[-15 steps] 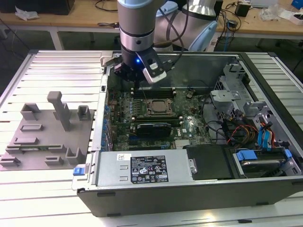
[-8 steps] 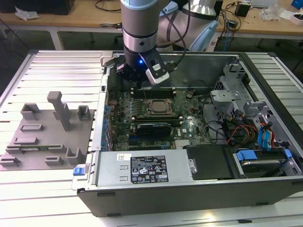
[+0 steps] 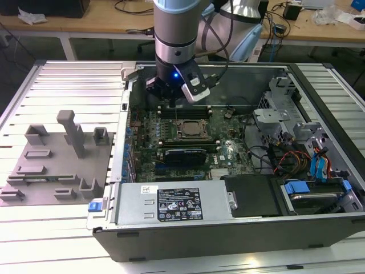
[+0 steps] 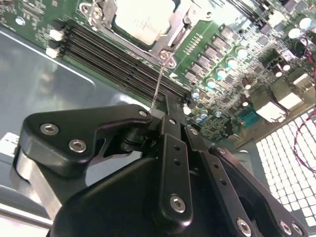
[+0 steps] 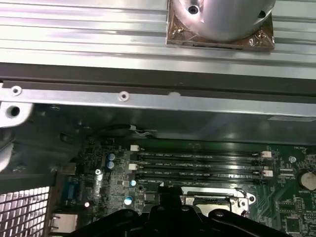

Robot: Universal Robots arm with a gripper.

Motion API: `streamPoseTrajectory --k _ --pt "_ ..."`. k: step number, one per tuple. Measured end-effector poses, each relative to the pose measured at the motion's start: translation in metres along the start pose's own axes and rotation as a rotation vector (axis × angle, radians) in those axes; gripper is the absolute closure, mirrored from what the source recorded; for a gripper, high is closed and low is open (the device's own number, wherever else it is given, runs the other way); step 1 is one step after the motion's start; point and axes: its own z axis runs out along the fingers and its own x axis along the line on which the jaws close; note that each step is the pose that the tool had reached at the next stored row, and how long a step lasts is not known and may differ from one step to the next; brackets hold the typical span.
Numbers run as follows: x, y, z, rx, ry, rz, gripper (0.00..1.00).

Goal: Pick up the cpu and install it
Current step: 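Install the first cpu locking lever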

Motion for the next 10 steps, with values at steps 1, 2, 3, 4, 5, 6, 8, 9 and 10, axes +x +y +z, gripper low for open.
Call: streamPoseTrajectory --k 1,2,3,4,5,6,8,9,10 --pt "-0.0032 -0.0004 0.0002 0.0 0.0003 0.0 0.89" --pt "-0.0064 -0.0008 0.0003 -0.0001 0.0007 0.0 0.89" --pt "-0.0086 -0.0011 0.0004 -0.0001 0.0011 0.001 0.89" --pt "-0.0111 -0.0016 0.0005 -0.0001 0.0017 0.001 0.89" --pt "-0.0134 -0.002 0.0006 -0.0001 0.0022 0.001 0.89" --pt "-0.0152 -0.0022 0.0007 -0.0001 0.0024 0.001 0.89" --pt "-0.0165 -0.0024 0.0007 -0.0001 0.0027 0.002 0.89" --pt "-0.0166 -0.0024 0.0008 -0.0001 0.0026 0.002 0.89" --pt "-0.0167 -0.0024 0.0008 -0.0002 0.0025 0.002 0.89"
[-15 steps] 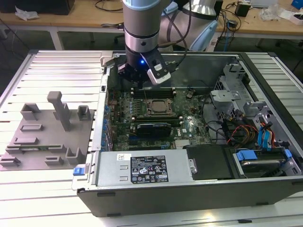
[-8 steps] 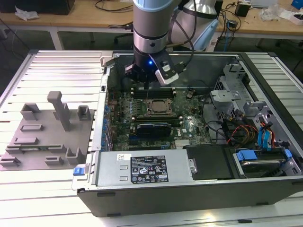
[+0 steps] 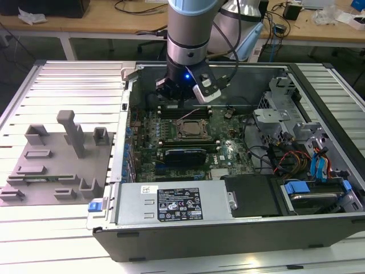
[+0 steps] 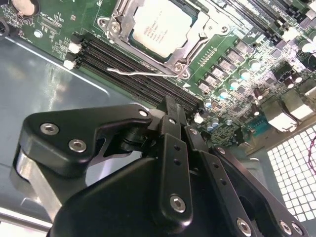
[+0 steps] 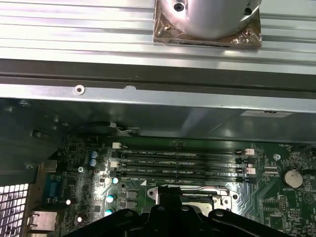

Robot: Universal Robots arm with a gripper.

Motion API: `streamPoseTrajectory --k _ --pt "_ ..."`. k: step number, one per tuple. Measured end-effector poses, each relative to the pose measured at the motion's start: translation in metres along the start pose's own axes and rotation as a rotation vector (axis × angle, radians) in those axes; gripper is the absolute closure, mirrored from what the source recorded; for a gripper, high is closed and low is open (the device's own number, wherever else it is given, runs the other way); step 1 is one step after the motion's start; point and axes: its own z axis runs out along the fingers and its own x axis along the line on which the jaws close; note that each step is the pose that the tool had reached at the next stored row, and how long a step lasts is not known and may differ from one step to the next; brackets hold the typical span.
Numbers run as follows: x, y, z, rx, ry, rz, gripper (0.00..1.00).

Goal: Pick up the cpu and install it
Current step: 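Install the first cpu locking lever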

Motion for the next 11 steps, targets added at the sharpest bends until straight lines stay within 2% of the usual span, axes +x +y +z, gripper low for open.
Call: streamPoseTrajectory --k 4,11 --pt "-0.0003 -0.0002 0.0007 0.0001 -0.0027 0.01 0.89" --pt "-0.0001 -0.0016 0.0053 0.0012 -0.0242 0.097 0.89"
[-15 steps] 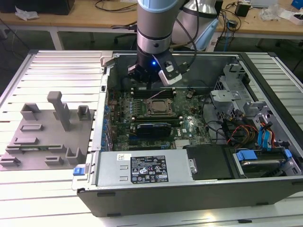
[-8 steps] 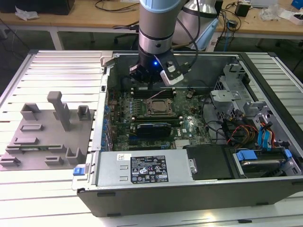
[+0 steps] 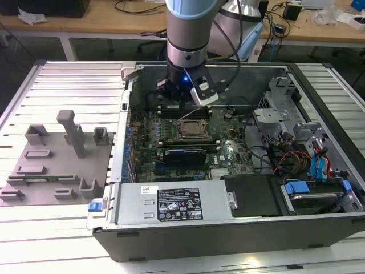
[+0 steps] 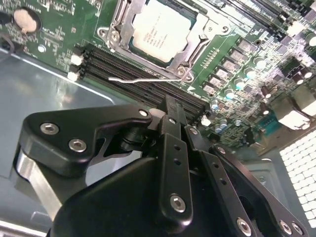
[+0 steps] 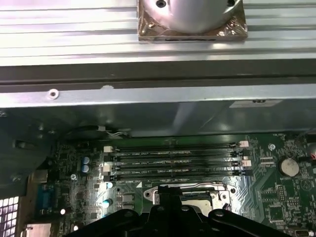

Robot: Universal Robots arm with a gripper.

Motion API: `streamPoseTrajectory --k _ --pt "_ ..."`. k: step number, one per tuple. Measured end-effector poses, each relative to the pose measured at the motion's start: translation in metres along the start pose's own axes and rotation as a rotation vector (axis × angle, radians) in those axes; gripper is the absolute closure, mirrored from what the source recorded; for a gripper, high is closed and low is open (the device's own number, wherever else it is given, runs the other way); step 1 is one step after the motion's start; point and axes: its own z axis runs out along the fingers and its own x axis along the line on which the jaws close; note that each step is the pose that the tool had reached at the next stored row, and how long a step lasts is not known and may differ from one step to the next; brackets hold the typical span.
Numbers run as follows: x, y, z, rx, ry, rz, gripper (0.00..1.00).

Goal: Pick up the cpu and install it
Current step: 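Install the first cpu locking lever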

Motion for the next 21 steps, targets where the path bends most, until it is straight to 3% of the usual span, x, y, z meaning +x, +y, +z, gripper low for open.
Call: streamPoseTrajectory --k 5,16,21 --pt "0.0 -0.0014 0.0048 0.0031 -0.0181 0.072 0.89" --pt "-0.0011 -0.0029 0.0106 0.0142 -0.0384 0.148 0.89" --pt "-0.0118 -0.0008 0.0181 0.0169 -0.0441 0.177 0.89"
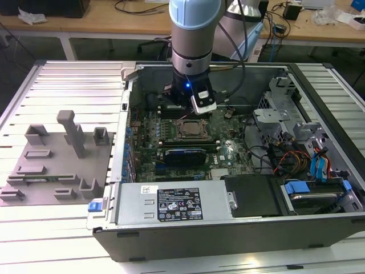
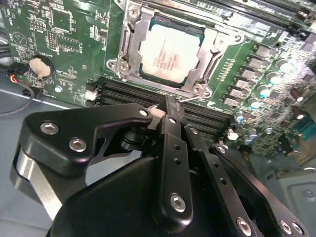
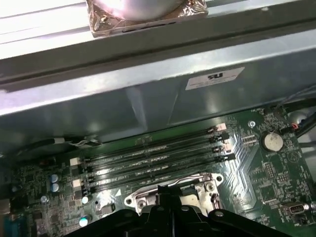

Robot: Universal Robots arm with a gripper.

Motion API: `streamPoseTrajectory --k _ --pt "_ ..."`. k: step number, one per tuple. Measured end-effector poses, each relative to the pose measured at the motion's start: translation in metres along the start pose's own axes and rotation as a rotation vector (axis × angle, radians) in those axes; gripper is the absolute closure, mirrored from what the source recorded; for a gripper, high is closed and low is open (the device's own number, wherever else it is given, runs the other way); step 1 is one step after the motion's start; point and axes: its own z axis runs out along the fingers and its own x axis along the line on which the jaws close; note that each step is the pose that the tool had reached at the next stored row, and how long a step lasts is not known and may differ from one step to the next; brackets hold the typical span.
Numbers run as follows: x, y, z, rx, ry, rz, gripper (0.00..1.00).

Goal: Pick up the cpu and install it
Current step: 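Install the first cpu locking lever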

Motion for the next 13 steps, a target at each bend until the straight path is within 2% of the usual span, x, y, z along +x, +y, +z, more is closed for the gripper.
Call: streamPoseTrajectory --k 5,9,13 --pt "0.001 0.0076 0.0067 0.0002 0.0005 0.002 0.89" --pt "0.0008 0.0077 0.0117 0.0018 0.0005 0.009 0.89" --pt "0.0 0.0069 0.0157 0.0044 -0.0047 0.032 0.89"
